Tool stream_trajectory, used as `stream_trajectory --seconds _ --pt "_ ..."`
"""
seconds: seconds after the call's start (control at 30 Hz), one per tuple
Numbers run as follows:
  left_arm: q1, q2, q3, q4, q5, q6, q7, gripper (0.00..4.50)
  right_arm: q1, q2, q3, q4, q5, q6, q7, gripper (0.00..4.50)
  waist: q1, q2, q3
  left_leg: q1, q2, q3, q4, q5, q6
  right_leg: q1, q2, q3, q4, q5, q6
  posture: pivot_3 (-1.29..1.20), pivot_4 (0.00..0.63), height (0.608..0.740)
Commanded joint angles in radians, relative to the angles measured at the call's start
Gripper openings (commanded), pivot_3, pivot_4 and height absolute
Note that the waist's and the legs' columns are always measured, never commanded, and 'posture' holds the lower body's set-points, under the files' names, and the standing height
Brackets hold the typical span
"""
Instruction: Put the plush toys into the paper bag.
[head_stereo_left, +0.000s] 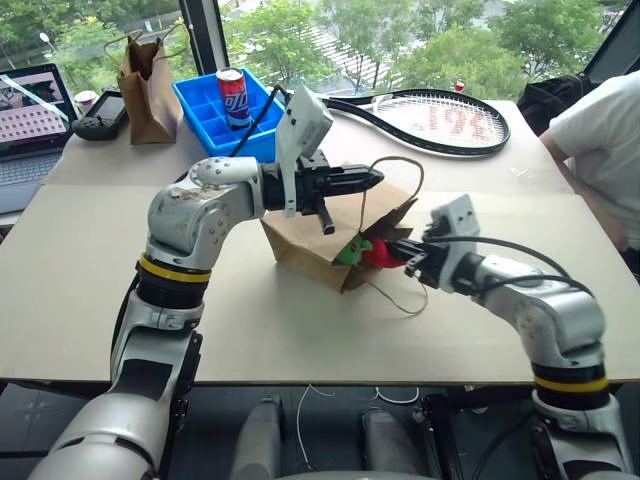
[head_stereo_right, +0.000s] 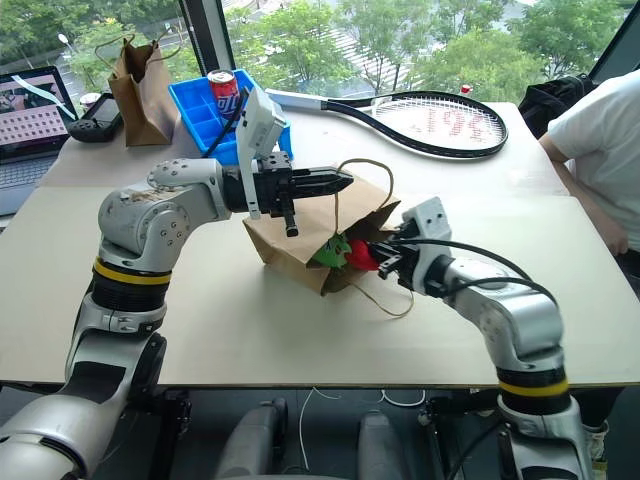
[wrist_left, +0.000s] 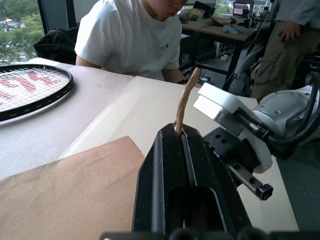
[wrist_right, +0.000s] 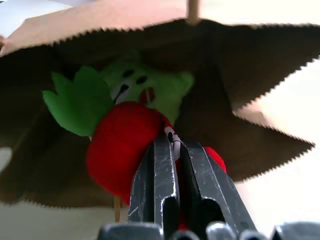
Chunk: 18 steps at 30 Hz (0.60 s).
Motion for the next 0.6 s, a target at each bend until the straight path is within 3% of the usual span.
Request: stream_trajectory --seconds 0.03,0.4,0.6 --pt "-0.022 -0.009 0.011 -0.043 -0.019 0.009 0.005 0.0 -0.066 0.048 0.084 0.083 -0.118 -0.137 -0.022 0.03 0.001 0.0 0.0 0.0 0.0 0.0 0.0 0.0 0.0 0.0 0.0 0.0 0.0 0.0 0.0 0.0 0.15 0.74" --pt "-0.016 0.003 0.025 -0.053 -0.02 0.02 0.027 0.0 -0.023 0.237 0.032 0.139 -0.111 -0.319 -0.012 0.03 0.0 0.0 0.0 0.0 0.0 0.0 -0.001 0.0 0.0 0.0 0.0 0.0 0.0 0.003 0.006 0.0 0.15 0.74" --pt "-0.024 0.005 0.026 -0.03 -0.01 0.005 0.031 0.0 -0.006 0.265 0.008 0.132 -0.085 -0.318 0.01 1.99 -0.001 0.0 0.0 0.0 0.0 0.0 -0.001 0.0 0.0 0.0 0.0 0.0 0.001 0.003 0.006 0.0 0.15 0.74"
